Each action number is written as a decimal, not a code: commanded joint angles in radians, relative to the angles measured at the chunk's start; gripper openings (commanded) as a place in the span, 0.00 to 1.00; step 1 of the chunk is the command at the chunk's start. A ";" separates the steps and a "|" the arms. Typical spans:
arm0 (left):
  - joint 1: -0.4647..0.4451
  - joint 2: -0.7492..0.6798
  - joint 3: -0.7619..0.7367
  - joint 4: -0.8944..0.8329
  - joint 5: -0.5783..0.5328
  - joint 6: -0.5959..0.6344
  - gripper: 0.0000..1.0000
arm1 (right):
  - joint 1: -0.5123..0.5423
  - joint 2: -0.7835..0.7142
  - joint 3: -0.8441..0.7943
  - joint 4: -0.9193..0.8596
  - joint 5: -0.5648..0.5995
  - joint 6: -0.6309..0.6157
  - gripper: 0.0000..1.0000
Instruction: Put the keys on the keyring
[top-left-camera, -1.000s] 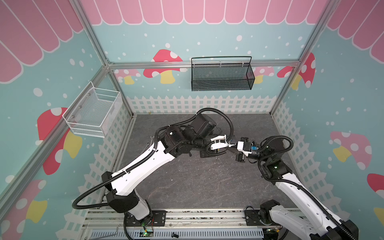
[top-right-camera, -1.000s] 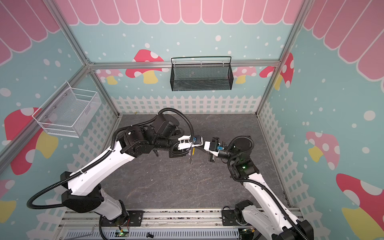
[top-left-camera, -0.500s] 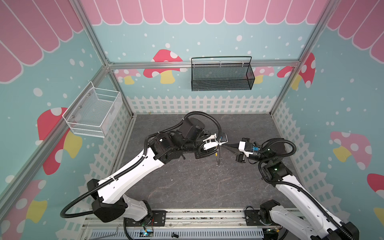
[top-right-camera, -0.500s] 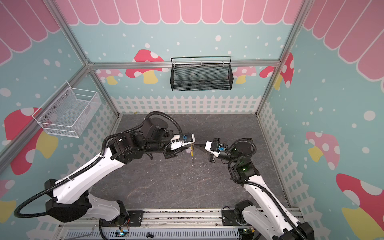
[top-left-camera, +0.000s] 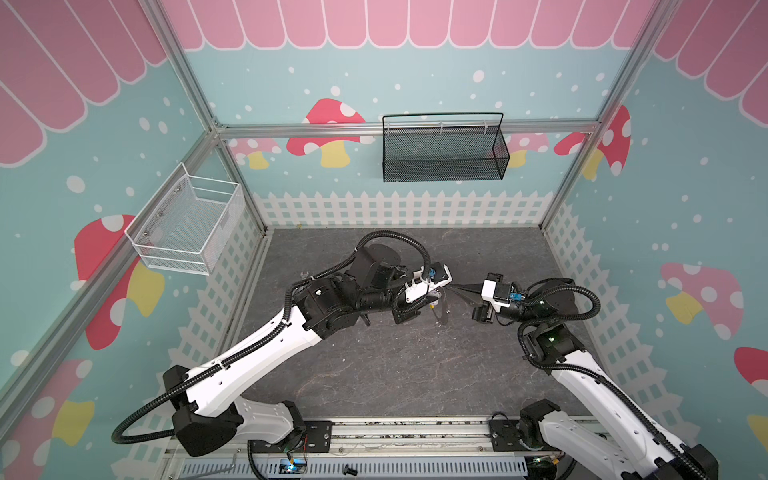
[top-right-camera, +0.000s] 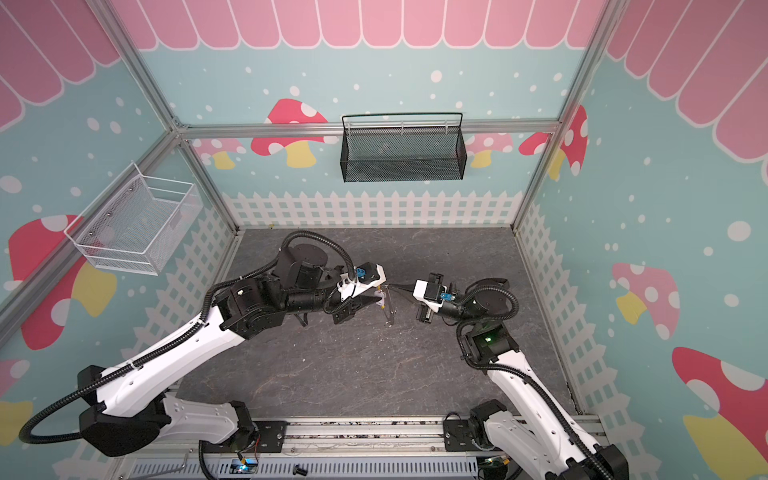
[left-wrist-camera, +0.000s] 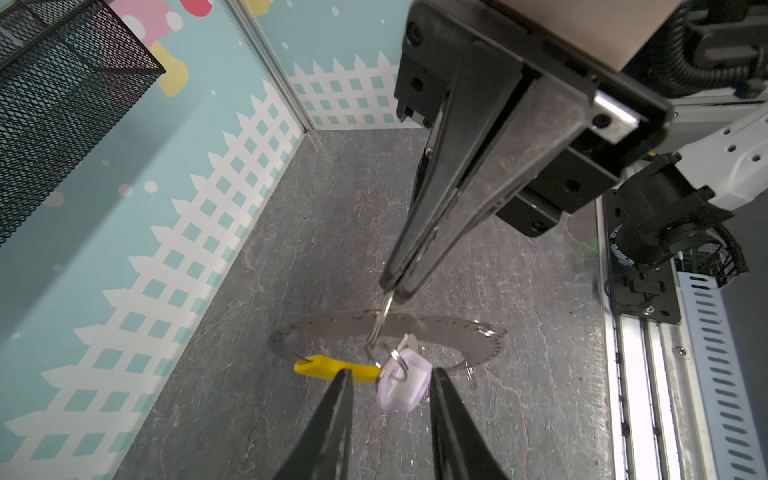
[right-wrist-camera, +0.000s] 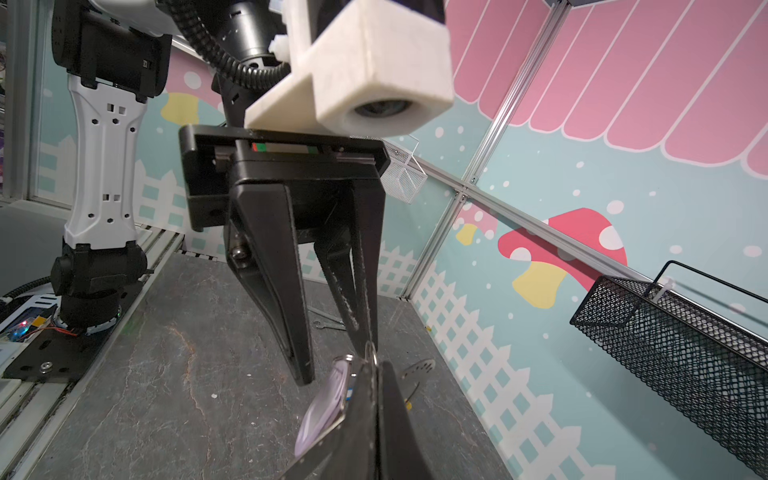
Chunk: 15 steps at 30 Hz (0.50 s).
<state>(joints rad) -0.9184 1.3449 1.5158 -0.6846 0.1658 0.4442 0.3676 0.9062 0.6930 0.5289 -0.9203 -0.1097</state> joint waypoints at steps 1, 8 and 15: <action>0.007 0.009 -0.011 0.040 0.046 -0.008 0.27 | 0.005 -0.014 -0.004 0.045 -0.003 0.018 0.00; 0.007 0.022 -0.009 0.048 0.061 0.013 0.14 | 0.005 -0.012 -0.010 0.074 -0.003 0.042 0.00; 0.007 0.029 -0.009 0.051 0.067 0.029 0.08 | 0.005 -0.007 -0.018 0.108 -0.002 0.069 0.00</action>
<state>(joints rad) -0.9176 1.3632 1.5139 -0.6479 0.2096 0.4534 0.3676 0.9066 0.6865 0.5785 -0.9154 -0.0658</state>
